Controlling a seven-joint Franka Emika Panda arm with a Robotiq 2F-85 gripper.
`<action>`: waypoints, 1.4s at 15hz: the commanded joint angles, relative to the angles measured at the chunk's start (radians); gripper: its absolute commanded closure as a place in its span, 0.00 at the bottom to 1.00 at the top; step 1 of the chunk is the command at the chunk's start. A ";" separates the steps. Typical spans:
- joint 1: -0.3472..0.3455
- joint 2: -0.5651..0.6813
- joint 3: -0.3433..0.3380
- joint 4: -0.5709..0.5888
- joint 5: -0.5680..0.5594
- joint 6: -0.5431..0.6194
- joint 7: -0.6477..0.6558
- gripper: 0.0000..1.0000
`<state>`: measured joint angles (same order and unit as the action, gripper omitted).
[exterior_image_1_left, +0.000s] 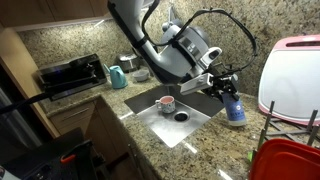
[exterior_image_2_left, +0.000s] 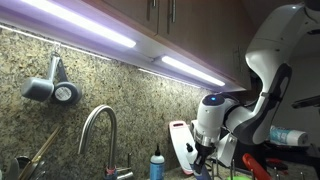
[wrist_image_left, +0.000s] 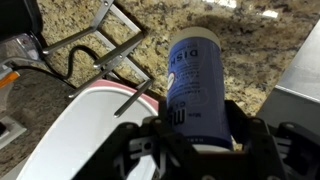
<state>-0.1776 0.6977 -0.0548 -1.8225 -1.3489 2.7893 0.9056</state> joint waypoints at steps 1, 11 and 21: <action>0.000 0.000 0.000 0.000 0.000 0.000 0.000 0.42; 0.043 -0.004 -0.009 -0.003 -0.047 -0.033 0.038 0.67; 0.110 0.016 -0.011 -0.001 -0.119 -0.140 0.024 0.67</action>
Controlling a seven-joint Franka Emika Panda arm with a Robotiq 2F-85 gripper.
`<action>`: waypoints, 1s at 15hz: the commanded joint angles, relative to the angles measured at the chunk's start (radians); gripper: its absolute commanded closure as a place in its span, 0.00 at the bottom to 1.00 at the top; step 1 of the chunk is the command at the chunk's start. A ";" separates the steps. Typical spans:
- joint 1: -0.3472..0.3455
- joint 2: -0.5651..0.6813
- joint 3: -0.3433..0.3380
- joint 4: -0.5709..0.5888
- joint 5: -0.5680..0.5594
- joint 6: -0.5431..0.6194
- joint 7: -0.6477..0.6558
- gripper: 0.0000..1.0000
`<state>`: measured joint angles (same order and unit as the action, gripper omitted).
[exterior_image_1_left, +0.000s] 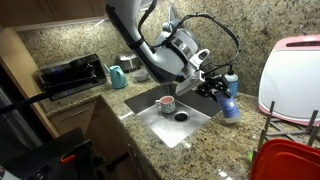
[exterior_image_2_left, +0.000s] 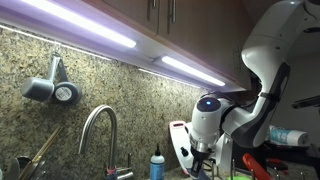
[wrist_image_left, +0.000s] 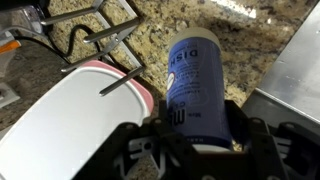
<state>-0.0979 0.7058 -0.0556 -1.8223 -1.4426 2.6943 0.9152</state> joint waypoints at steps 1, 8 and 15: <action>0.038 0.010 -0.010 -0.002 -0.032 -0.058 0.013 0.67; 0.102 0.005 -0.011 -0.026 -0.154 -0.191 0.063 0.67; 0.095 0.009 0.010 -0.047 -0.194 -0.237 0.013 0.67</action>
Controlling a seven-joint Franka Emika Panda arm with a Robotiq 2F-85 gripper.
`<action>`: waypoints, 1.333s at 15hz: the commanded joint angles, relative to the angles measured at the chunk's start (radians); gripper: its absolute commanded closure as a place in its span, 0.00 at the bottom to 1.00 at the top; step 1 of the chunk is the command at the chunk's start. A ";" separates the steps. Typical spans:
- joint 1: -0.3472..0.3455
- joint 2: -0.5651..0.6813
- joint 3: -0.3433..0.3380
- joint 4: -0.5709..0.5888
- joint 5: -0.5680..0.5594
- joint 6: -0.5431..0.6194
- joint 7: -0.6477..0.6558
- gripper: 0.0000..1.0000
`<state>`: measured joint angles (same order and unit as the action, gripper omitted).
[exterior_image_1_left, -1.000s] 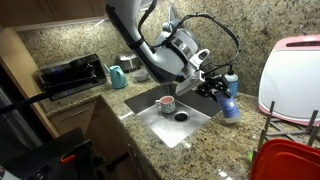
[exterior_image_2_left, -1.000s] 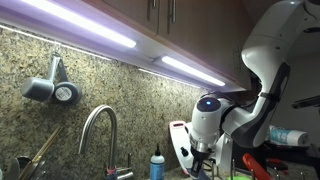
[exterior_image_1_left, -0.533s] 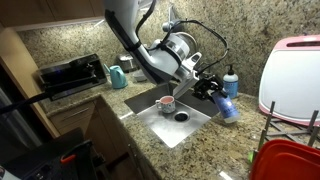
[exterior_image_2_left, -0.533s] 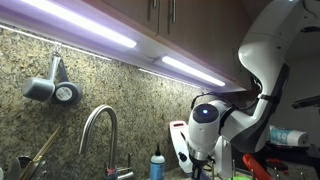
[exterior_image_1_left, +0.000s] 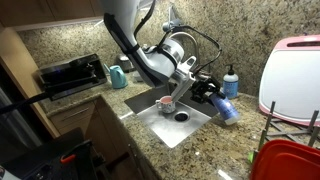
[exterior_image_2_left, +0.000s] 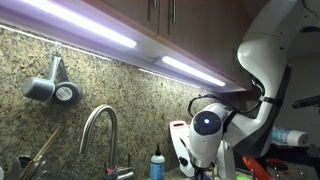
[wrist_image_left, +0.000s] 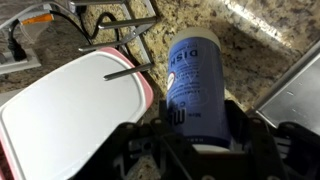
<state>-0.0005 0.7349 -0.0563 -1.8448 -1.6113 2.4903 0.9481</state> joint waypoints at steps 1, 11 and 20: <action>-0.010 -0.024 0.016 -0.031 -0.024 -0.020 -0.047 0.67; -0.026 -0.039 0.033 -0.060 0.006 -0.013 -0.301 0.67; -0.046 -0.043 0.036 -0.069 0.108 -0.004 -0.594 0.67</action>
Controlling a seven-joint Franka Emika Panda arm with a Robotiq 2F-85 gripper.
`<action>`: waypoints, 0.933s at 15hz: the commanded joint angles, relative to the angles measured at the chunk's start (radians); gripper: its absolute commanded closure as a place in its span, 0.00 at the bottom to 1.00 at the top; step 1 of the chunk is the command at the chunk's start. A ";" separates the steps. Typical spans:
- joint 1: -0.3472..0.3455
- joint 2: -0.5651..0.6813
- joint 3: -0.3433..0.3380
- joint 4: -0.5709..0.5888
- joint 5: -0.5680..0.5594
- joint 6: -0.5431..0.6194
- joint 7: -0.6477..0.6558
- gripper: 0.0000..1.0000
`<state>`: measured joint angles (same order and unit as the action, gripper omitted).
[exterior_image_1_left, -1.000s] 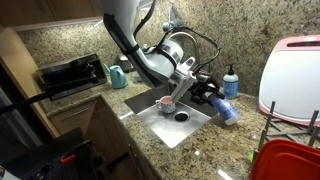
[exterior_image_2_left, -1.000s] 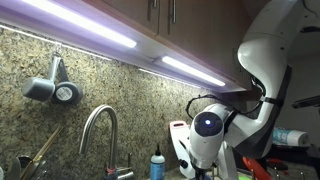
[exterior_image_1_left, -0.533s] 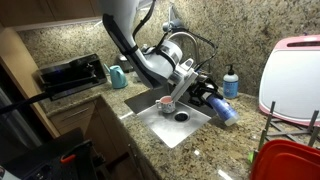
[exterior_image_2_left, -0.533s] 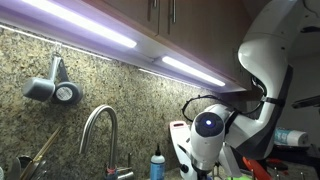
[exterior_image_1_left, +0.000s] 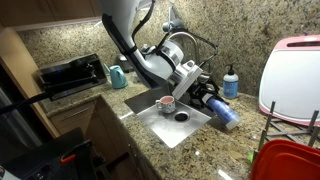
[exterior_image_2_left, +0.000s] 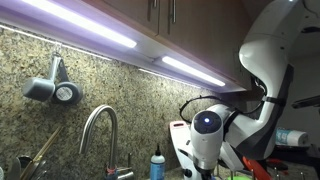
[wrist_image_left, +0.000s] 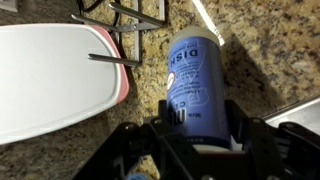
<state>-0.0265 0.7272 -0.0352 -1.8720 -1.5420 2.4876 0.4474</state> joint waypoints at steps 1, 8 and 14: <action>-0.023 -0.037 0.015 -0.045 0.051 0.002 -0.133 0.67; -0.018 -0.038 0.011 -0.048 0.158 -0.039 -0.350 0.67; 0.023 -0.039 -0.010 -0.041 0.183 -0.168 -0.332 0.67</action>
<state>-0.0301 0.7246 -0.0358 -1.8883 -1.3718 2.3982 0.1021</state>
